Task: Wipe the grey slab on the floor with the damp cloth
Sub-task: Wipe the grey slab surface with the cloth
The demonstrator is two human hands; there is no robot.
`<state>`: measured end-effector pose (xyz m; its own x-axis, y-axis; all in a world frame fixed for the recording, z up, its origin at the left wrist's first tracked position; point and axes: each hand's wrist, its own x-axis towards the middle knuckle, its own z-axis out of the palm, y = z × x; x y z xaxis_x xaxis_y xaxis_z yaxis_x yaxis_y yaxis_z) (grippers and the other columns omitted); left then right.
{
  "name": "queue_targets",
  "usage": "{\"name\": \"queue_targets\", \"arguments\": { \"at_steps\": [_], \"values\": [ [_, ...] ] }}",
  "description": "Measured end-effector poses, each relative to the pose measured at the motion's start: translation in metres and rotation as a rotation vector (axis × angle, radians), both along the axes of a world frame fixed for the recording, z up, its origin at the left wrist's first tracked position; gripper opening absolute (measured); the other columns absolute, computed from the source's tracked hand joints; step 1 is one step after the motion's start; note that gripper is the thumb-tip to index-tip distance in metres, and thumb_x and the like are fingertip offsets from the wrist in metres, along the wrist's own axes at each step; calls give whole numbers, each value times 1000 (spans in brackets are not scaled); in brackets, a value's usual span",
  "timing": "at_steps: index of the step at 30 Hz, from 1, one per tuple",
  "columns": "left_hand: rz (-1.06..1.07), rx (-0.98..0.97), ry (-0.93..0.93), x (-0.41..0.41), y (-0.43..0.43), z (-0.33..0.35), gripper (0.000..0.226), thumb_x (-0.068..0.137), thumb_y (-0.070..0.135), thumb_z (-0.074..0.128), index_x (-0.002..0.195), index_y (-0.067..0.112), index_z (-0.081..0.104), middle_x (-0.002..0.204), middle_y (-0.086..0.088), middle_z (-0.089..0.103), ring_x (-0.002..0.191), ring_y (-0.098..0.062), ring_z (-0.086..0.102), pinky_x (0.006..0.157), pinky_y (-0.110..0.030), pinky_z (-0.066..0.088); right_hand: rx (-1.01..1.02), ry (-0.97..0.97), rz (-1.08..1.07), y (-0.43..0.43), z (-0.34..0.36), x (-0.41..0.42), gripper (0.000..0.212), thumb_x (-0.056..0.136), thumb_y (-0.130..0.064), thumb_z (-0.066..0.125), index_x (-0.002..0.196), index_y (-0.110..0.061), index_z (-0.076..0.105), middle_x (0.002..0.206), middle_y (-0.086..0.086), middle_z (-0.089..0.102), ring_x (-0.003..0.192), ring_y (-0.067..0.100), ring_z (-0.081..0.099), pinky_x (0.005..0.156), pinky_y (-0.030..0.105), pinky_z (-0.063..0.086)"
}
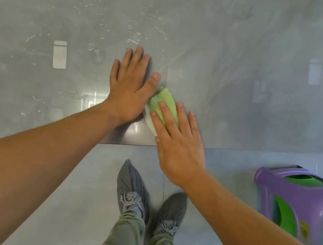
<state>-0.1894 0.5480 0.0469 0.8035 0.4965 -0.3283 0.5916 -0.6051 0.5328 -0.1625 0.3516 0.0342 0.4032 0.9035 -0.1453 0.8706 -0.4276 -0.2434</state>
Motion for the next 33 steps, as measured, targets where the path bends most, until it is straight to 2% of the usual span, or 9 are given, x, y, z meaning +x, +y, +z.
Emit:
{"name": "queue_targets", "arguments": {
  "at_steps": [3, 8, 12, 16, 22, 24, 26, 29, 33],
  "values": [
    [-41, 40, -56, -10, 15, 10, 68, 100, 55, 21, 159, 21, 18, 169, 1, 4, 154, -15, -9, 120, -37, -8, -1, -17, 36, -1, 0, 30, 58, 100, -30, 37, 157, -24, 25, 167, 1, 17, 152, 38, 13, 122, 56, 12],
    [-76, 251, 137, -32, 64, 7, 67, 101, 58, 20, 159, 25, 15, 169, -4, -5, 154, -23, -13, 121, -46, -5, -23, 42, -536, 51, 3, 32, 61, 104, -30, 33, 160, -24, 8, 168, 1, -1, 153, 37, -3, 124, 52, 3],
    [-25, 235, 155, -34, 91, 3, 65, 101, 57, 20, 158, 26, 16, 169, -6, -5, 154, -25, -12, 123, -47, -5, 22, 39, -101, 73, -1, -50, 68, 95, -28, 46, 158, -22, 20, 168, 5, 10, 152, 43, 3, 122, 58, 5],
    [-19, 212, 140, -34, 101, 0, 61, 100, 58, 19, 156, 33, 20, 169, 0, -2, 154, -21, -9, 122, -45, -4, -15, -8, 5, 83, -4, -25, 70, 94, -25, 46, 158, -26, 18, 168, 0, 12, 152, 40, 8, 122, 57, 6],
    [1, 192, 96, -36, 106, 3, 53, 103, 54, 19, 152, 38, 29, 168, 1, 8, 154, -23, -1, 120, -44, -1, -11, 33, -545, 133, 2, 62, 59, 105, -29, 30, 160, -24, 9, 169, 1, -1, 153, 37, -2, 124, 52, 3],
    [13, 193, 93, -33, 104, 4, 54, 101, 55, 19, 151, 38, 31, 167, 0, 9, 153, -24, 1, 119, -44, 0, -24, -1, -401, 132, 4, 29, 62, 104, -29, 34, 160, -23, 8, 168, 3, 0, 153, 39, -2, 124, 54, 4],
    [18, 191, 92, -31, 103, 4, 53, 101, 55, 21, 149, 38, 32, 166, -2, 11, 152, -25, 3, 119, -44, 1, -19, -1, -68, 114, 5, -7, 66, 101, -28, 43, 159, -23, 13, 168, 4, 6, 153, 40, 2, 123, 56, 7],
    [22, 171, 78, -29, 104, 6, 50, 101, 56, 21, 145, 37, 37, 165, -2, 14, 151, -25, 5, 118, -45, 2, -31, -32, 185, 103, -1, 20, 64, 100, -28, 44, 158, -26, 17, 167, 2, 13, 153, 39, 10, 123, 57, 9],
    [36, 143, 63, -29, 110, 11, 52, 99, 56, 19, 141, 37, 44, 161, 0, 22, 147, -26, 13, 117, -45, 6, -34, -7, -372, 145, -2, 112, 58, 102, -26, 36, 158, -26, 19, 168, 3, 11, 152, 40, 9, 122, 57, 9]
  ]
}}
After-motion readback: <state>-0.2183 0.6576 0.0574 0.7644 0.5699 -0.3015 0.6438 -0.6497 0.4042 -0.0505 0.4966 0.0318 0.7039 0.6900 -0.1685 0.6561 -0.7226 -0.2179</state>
